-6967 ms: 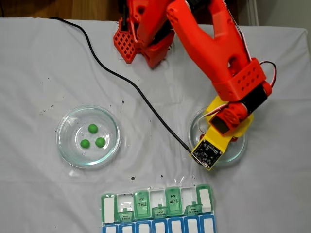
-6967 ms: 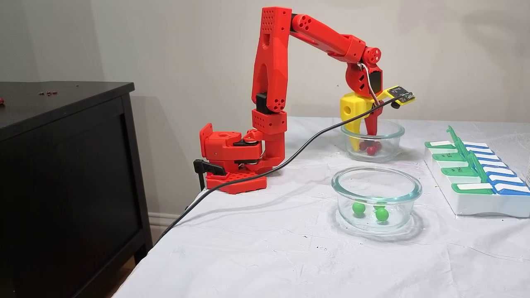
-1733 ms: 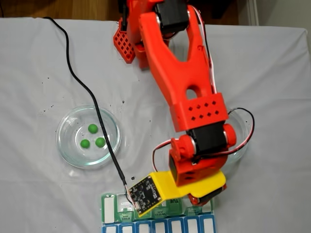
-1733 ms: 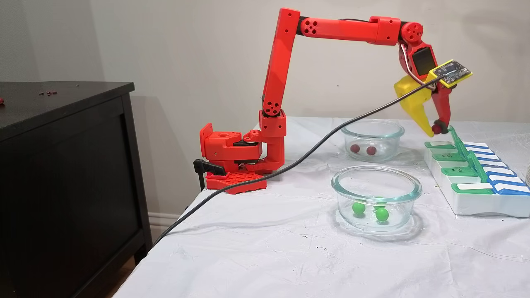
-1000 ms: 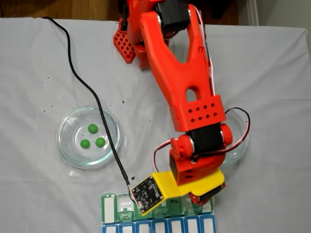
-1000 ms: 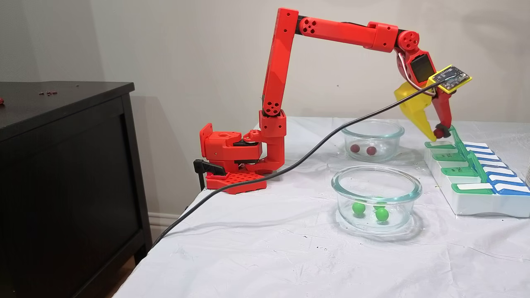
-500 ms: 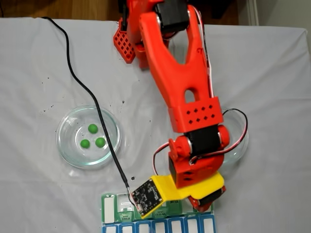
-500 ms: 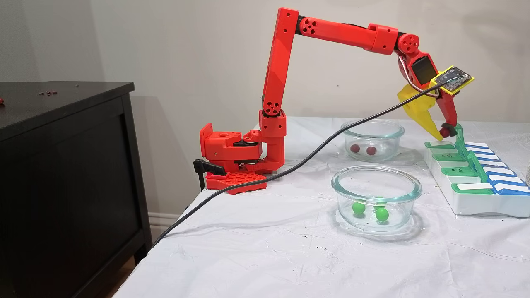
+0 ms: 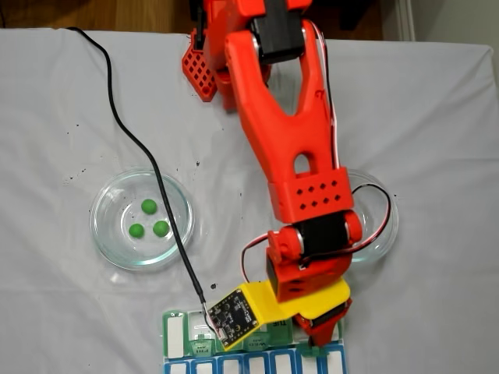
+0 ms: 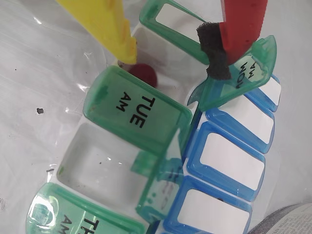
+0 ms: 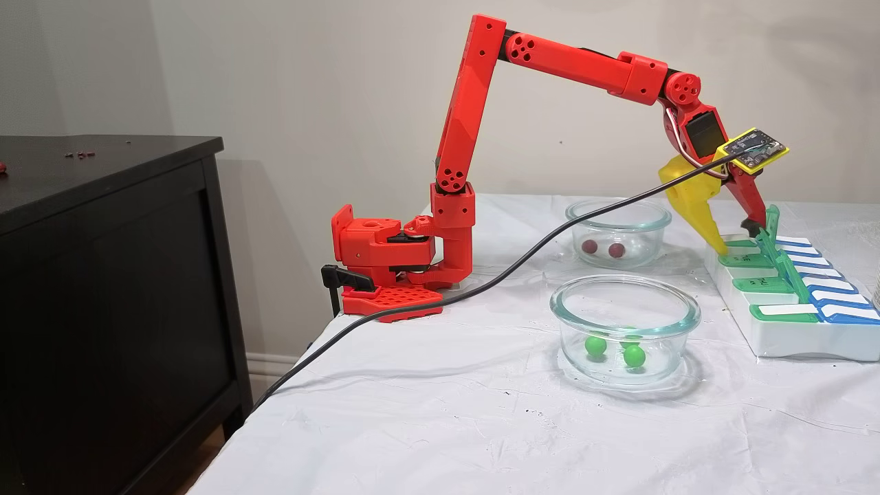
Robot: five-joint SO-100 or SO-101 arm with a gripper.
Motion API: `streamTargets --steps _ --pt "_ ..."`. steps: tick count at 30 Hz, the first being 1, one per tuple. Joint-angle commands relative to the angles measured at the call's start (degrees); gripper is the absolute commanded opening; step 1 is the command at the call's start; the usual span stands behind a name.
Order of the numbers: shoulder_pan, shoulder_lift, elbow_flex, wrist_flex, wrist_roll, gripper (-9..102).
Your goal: Sort medicines into box.
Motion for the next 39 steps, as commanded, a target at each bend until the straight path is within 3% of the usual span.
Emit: streamTargets --steps 1,5,16,28,39 --pt "-0.8 5.8 -2.1 2.7 0.3 23" --pt "-1.9 9.1 -4.4 11.3 0.5 3" --pt "-5.1 16.3 -14.5 35.9 -2.1 0" --pt "-19.2 21.1 -3.8 38.6 -0.4 0" --pt "-20.5 18.1 5.4 30.7 -2.2 1"
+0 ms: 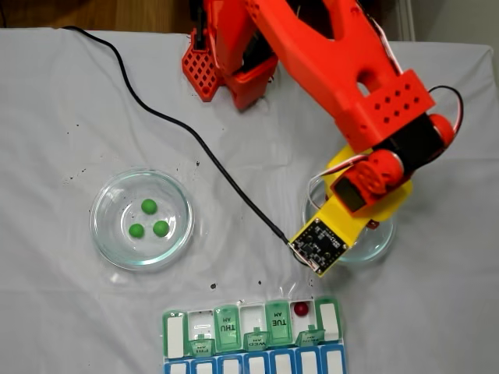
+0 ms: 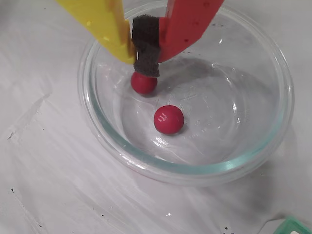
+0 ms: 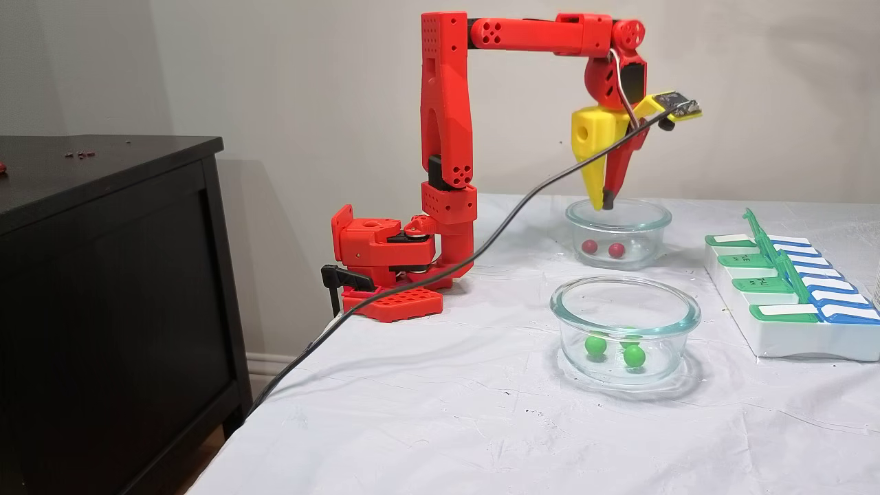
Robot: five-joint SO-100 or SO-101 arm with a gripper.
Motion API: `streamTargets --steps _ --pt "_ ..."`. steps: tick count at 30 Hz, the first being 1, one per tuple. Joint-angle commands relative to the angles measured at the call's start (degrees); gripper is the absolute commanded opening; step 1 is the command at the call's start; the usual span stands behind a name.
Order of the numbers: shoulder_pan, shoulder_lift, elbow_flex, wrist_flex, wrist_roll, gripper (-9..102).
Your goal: Sort medicines into box.
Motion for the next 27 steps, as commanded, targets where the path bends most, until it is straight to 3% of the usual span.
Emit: streamTargets --steps 1,4,27 --pt "-0.8 3.2 -0.5 -0.7 -1.6 5" --pt "-1.7 2.1 -0.4 1.3 -1.8 16" --pt "-5.0 -4.5 5.0 0.2 -3.3 21"
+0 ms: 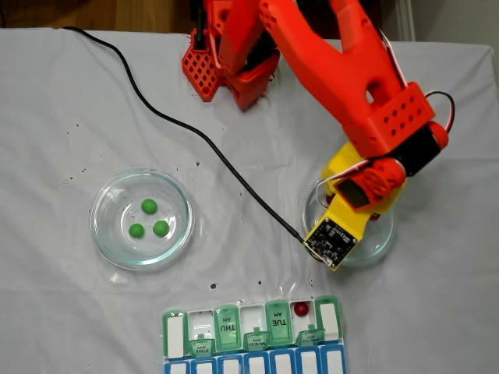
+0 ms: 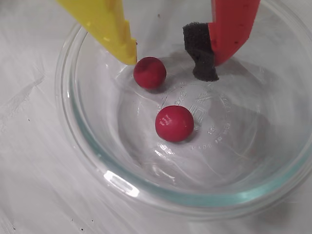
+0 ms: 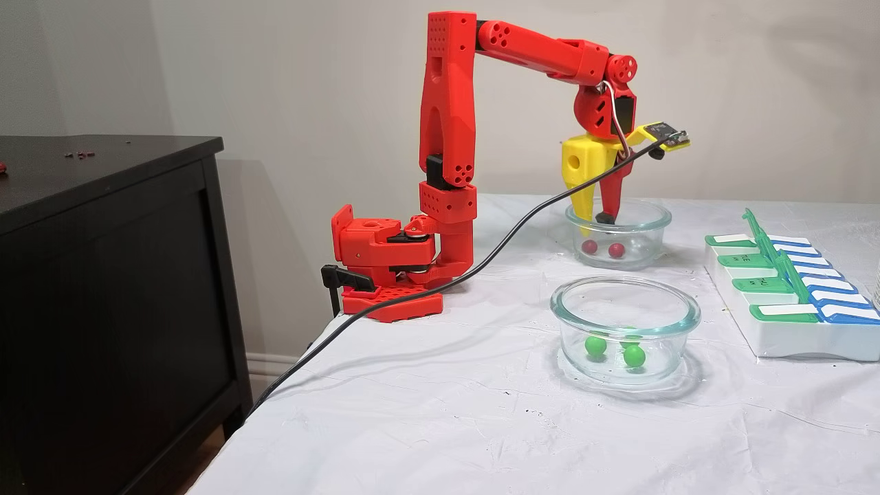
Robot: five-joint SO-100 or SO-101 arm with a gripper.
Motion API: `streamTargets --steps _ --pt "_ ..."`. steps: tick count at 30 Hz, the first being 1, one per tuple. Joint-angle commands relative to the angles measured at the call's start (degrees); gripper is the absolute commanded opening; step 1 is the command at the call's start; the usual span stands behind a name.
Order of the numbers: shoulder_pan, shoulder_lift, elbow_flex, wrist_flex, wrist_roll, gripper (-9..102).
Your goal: Sort medicines into box.
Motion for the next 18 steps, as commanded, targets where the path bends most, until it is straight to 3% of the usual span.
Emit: streamTargets --steps 1,18 --pt "-0.8 0.7 -0.3 1.1 -0.9 21" --pt "-2.9 -4.5 2.7 0.4 -2.2 21"
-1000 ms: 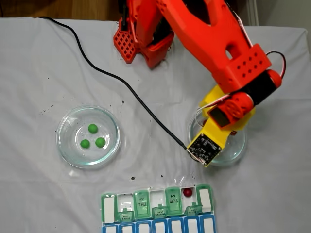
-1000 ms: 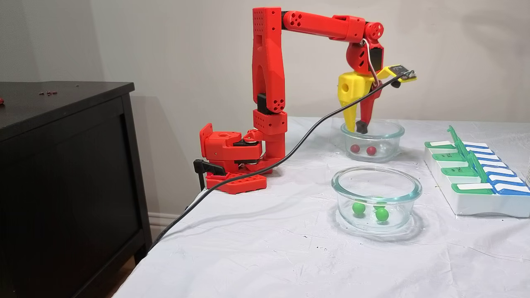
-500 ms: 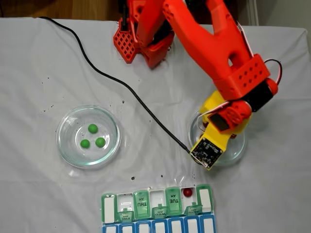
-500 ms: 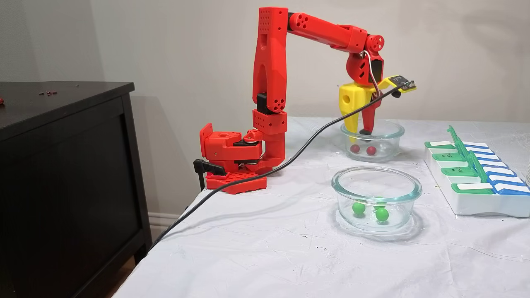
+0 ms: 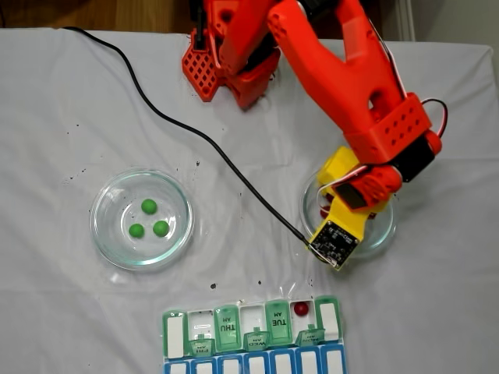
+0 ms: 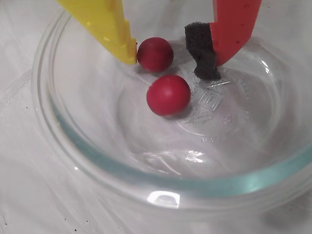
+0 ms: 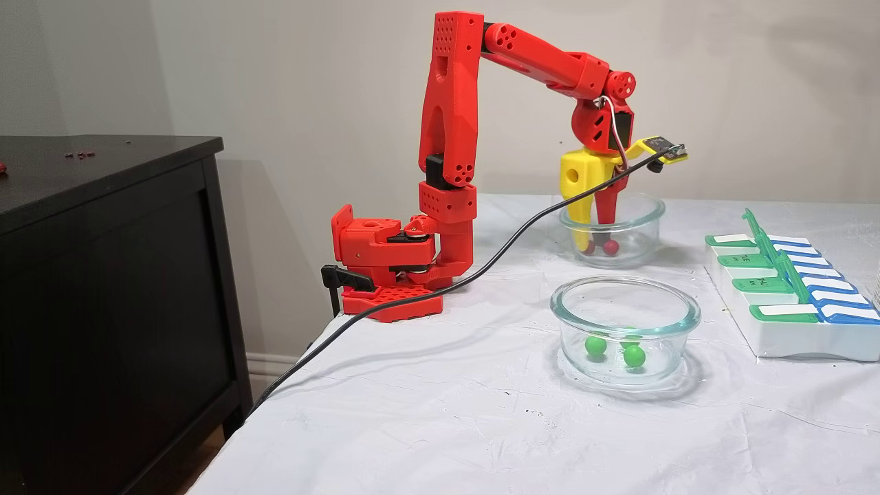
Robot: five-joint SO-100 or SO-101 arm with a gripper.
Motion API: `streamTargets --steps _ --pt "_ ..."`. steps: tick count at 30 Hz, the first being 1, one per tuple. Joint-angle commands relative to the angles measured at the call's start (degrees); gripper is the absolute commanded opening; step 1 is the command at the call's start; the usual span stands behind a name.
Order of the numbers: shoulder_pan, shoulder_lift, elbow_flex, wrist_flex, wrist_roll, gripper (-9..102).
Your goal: Sort medicines into box.
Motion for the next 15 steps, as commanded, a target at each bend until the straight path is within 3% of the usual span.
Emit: streamTargets --steps 1,4,9,15 --pt "-1.5 -0.5 0.5 0.5 -0.4 21" --pt "-2.5 -0.7 1.6 0.4 -0.2 20" --pt "-2.9 -1.1 2.4 -0.3 -0.1 3" --pt "-1.8 -1.8 0.8 0.2 0.7 0"
